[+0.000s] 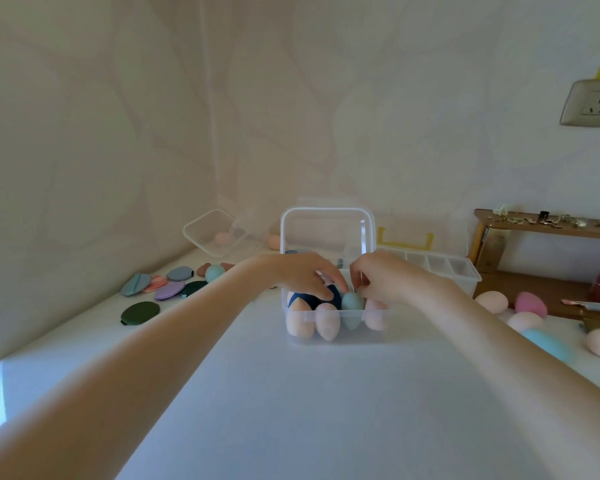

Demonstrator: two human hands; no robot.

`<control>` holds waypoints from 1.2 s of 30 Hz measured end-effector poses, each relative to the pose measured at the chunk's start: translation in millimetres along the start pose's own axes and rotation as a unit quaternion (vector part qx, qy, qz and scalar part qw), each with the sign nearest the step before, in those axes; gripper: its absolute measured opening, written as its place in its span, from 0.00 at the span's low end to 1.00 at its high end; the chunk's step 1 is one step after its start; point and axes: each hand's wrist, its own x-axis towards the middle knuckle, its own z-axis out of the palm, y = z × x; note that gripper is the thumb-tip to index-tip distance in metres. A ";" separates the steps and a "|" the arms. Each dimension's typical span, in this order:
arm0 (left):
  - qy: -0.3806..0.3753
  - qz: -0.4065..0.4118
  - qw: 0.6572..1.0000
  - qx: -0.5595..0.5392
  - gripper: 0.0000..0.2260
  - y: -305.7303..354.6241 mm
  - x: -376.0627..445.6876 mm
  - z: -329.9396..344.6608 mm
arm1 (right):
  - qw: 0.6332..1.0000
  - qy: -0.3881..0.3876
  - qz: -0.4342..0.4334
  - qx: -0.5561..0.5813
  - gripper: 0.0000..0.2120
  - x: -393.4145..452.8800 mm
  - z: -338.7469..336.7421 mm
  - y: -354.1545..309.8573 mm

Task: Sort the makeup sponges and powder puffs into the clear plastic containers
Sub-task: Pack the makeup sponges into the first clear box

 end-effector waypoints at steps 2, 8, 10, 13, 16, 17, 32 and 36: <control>0.042 -0.003 0.999 -0.032 0.13 -6.4 -7.0 -2.3 | 0.999 0.016 -0.020 0.020 0.09 -1.0 -3.5 -6.9; 0.239 -0.070 0.965 -0.087 0.13 -54.4 -35.3 -18.1 | 0.983 0.077 -0.096 0.138 0.06 19.8 -9.5 -59.1; 0.256 -0.103 0.957 -0.090 0.12 -72.8 -49.5 -20.9 | 0.977 0.073 -0.118 0.160 0.05 29.7 -5.3 -82.1; 0.270 -0.123 0.949 -0.109 0.09 -92.1 -69.4 -21.3 | 0.984 0.006 -0.119 0.134 0.09 51.6 12.2 -114.8; 0.261 -0.170 0.948 -0.067 0.10 -112.3 -80.8 -20.2 | 0.991 -0.080 -0.096 0.046 0.08 77.3 38.3 -144.9; 0.254 -0.186 0.948 -0.046 0.11 -118.6 -82.2 -19.6 | 0.992 -0.100 -0.079 0.021 0.08 84.5 46.6 -151.1; 0.328 -0.098 0.938 -0.062 0.11 -91.3 -44.2 -9.0 | 0.985 -0.035 -0.024 0.165 0.09 64.1 -31.5 -92.5; 0.272 -0.008 0.957 -0.097 0.10 -54.2 -24.6 1.2 | 0.966 -0.131 0.055 0.217 0.07 35.7 -41.8 -41.2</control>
